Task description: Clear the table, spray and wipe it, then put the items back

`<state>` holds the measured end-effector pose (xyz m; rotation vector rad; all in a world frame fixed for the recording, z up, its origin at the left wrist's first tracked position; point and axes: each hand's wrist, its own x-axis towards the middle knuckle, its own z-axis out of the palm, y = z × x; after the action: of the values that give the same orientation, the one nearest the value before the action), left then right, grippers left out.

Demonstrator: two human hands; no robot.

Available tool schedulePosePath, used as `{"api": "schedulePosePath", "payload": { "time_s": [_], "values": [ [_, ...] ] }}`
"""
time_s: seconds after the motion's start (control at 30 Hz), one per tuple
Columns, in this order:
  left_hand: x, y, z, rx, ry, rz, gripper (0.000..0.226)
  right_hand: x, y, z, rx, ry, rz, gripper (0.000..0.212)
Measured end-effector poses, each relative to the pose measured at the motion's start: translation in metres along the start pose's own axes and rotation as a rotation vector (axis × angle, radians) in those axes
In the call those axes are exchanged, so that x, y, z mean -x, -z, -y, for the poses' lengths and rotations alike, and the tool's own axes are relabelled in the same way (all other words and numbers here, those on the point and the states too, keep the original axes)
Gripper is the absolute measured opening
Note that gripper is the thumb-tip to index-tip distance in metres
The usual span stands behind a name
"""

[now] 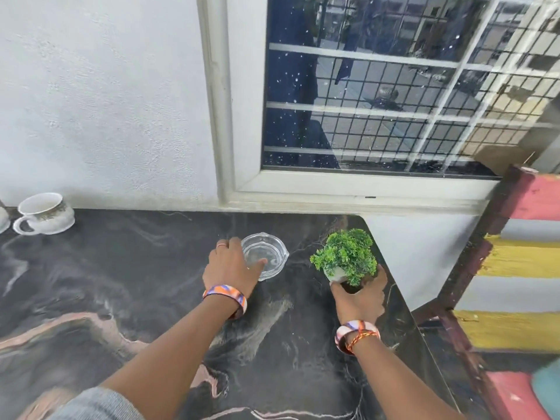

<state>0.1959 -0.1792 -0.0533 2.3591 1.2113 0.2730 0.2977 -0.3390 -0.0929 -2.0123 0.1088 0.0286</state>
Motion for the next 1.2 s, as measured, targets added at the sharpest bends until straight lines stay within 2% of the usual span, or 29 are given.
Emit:
{"api": "schedulePosePath", "payload": {
  "time_s": [0.1,0.17,0.23,0.37,0.67,0.87,1.2],
  "values": [
    [0.002,-0.011,0.0,-0.13,-0.165,0.132,0.069,-0.008,-0.005,0.0,0.007,0.016,-0.006,0.086],
    [0.0,-0.019,-0.001,-0.173,-0.162,0.173,0.054,-0.014,-0.01,0.001,0.015,0.019,-0.011,0.084],
    [-0.002,-0.024,-0.003,-0.162,-0.143,0.166,0.037,-0.019,-0.015,0.005,0.017,0.022,-0.019,0.082],
    [-0.018,-0.033,-0.008,-0.106,-0.157,0.174,0.03,-0.037,-0.027,0.013,0.046,0.011,-0.015,0.078],
    [-0.066,-0.043,-0.021,-0.069,-0.202,0.111,0.031,-0.071,-0.053,0.032,0.113,-0.01,-0.004,0.078],
    [-0.088,-0.046,-0.023,-0.101,-0.207,0.132,0.031,-0.088,-0.069,0.039,0.112,-0.009,0.015,0.078],
    [-0.09,-0.047,-0.021,-0.118,-0.302,0.101,0.037,-0.097,-0.077,0.043,0.108,-0.04,0.036,0.078]
  ]
}}
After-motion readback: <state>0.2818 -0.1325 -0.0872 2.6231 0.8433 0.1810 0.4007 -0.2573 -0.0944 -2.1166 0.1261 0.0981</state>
